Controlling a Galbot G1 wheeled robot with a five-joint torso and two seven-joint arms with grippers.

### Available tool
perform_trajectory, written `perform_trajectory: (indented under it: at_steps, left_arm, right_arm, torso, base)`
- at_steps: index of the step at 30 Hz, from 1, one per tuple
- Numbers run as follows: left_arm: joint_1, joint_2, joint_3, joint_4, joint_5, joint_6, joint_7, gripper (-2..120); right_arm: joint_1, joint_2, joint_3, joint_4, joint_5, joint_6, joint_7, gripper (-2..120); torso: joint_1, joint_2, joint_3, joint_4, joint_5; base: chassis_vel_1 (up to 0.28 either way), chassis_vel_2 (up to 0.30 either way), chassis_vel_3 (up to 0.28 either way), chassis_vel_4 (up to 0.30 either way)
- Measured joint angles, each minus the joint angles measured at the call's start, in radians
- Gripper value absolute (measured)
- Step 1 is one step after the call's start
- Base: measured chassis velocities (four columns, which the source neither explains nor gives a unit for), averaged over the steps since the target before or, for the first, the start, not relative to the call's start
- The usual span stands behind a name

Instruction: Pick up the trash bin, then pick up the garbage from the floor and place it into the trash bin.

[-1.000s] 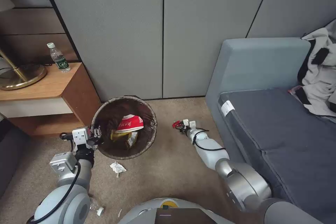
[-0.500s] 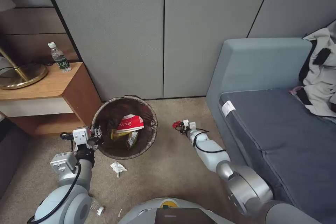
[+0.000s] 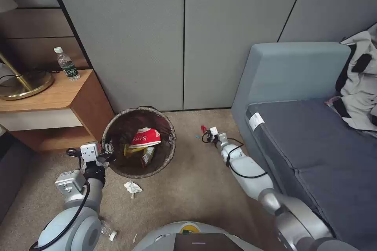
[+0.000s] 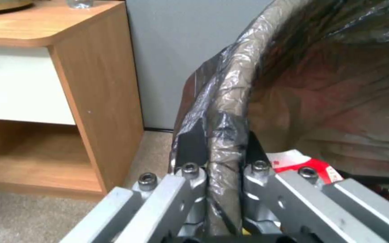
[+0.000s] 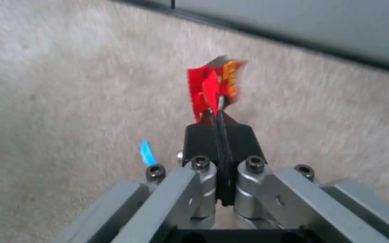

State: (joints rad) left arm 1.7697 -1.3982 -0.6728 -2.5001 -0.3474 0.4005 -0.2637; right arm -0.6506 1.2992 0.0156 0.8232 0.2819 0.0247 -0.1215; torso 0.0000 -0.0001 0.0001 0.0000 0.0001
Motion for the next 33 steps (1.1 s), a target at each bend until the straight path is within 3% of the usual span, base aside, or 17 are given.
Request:
perform_trajectory:
  at_steps: [18, 25, 33]
  left_arm:
    - [-0.002, 0.005, 0.0, 0.0, -0.001, 0.0, 0.0, 3]
    - [-0.003, 0.014, 0.001, 0.005, -0.002, 0.001, 0.001, 3]
    - [0.0, 0.023, 0.005, 0.006, 0.001, 0.008, 0.007, 3]
  right_arm:
    - [-0.173, -0.129, -0.005, 0.397, 0.025, -0.013, 0.014, 0]
    - [-0.262, -0.214, 0.003, 0.65, 0.084, -0.057, 0.014, 0]
    - [-0.31, -0.291, 0.017, 0.843, 0.163, -0.107, 0.004, 0]
  torso:
    - [0.0, 0.0, 0.0, 0.0001, 0.0001]
    - [0.0, 0.0, 0.0, 0.0, -0.0001]
    - [0.0, 0.0, 0.0, 0.0, -0.0001]
  base:
    - [0.0, 0.0, 0.0, 0.0]
    - [0.0, 0.0, 0.0, 0.0]
    - [0.0, 0.0, 0.0, 0.0]
